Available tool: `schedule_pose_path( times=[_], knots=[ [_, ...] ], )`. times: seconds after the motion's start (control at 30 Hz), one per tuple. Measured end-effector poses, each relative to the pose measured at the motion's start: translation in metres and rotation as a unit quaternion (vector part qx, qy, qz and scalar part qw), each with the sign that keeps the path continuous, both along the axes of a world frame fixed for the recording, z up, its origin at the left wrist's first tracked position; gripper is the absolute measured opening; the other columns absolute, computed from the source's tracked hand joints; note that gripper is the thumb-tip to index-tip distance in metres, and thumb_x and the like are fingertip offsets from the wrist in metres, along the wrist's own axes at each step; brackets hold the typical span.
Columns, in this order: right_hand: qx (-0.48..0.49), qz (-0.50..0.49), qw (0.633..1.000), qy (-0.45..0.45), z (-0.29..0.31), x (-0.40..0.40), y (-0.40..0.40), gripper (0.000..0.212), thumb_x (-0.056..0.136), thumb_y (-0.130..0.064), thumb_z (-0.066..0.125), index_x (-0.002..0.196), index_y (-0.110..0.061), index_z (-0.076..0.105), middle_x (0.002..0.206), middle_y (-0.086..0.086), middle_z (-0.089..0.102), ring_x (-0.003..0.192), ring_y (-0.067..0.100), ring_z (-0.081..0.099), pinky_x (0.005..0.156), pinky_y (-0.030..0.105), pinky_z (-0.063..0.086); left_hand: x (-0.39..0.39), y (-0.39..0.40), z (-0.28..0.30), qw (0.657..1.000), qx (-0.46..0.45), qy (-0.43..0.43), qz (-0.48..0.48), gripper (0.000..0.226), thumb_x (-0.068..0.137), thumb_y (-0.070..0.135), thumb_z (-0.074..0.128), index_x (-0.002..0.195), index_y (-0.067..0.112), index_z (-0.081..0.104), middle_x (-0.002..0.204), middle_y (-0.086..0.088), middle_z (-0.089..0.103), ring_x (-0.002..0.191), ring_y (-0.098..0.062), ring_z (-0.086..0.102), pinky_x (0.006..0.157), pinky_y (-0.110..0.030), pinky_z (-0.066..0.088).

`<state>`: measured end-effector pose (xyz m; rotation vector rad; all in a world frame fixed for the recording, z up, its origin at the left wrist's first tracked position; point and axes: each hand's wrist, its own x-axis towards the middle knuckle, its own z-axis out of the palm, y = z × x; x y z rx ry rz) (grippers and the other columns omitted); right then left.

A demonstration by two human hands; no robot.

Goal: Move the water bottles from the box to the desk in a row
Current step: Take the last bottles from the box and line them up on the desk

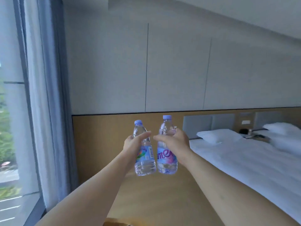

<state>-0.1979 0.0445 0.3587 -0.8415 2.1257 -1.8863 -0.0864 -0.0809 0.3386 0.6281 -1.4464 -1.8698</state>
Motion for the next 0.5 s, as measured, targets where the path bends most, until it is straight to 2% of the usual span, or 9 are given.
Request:
schedule_pose_path(
  times=[0.1, 0.27, 0.37, 0.5],
  knots=[
    [-0.033, -0.07, 0.997, -0.005, 0.008, -0.037, 0.068, 0.066, 0.044, -0.051, 0.089, 0.099, -0.02, 0.067, 0.094, -0.002, 0.075, 0.077, 0.016, 0.075, 0.073, 0.036, 0.063, -0.051, 0.054, 0.012, 0.998, -0.014, 0.005, -0.065, 0.063, 0.06, 0.037, 0.093, 0.109, 0.009, 0.065, 0.079, -0.014, 0.077, 0.07, -0.038, 0.076, 0.063, -0.047, 0.062],
    [-0.051, -0.181, 0.982, -0.01, 0.008, -0.102, 0.203, 0.049, 0.048, -0.045, 0.087, 0.085, -0.017, 0.072, 0.074, 0.0, 0.076, 0.065, 0.019, 0.075, 0.071, 0.043, 0.065, -0.145, 0.169, 0.025, 0.983, -0.037, 0.015, -0.18, 0.058, 0.066, 0.035, 0.092, 0.11, 0.009, 0.064, 0.077, -0.014, 0.076, 0.067, -0.035, 0.075, 0.056, -0.041, 0.059],
    [-0.065, -0.244, 0.967, -0.012, 0.009, -0.142, 0.295, 0.047, 0.047, -0.044, 0.087, 0.084, -0.018, 0.072, 0.073, -0.001, 0.076, 0.062, 0.017, 0.075, 0.068, 0.04, 0.065, -0.202, 0.255, 0.031, 0.968, -0.053, 0.013, -0.244, 0.058, 0.071, 0.034, 0.09, 0.113, 0.006, 0.061, 0.082, -0.017, 0.077, 0.07, -0.037, 0.075, 0.06, -0.043, 0.061],
    [-0.078, -0.328, 0.942, -0.004, 0.011, -0.189, 0.421, 0.047, 0.045, -0.043, 0.088, 0.081, -0.022, 0.067, 0.07, -0.004, 0.074, 0.059, 0.014, 0.073, 0.063, 0.035, 0.064, -0.273, 0.38, 0.036, 0.945, -0.056, 0.022, -0.322, 0.06, 0.073, 0.031, 0.089, 0.117, 0.005, 0.057, 0.083, -0.019, 0.076, 0.067, -0.035, 0.075, 0.057, -0.04, 0.059]
  ],
)
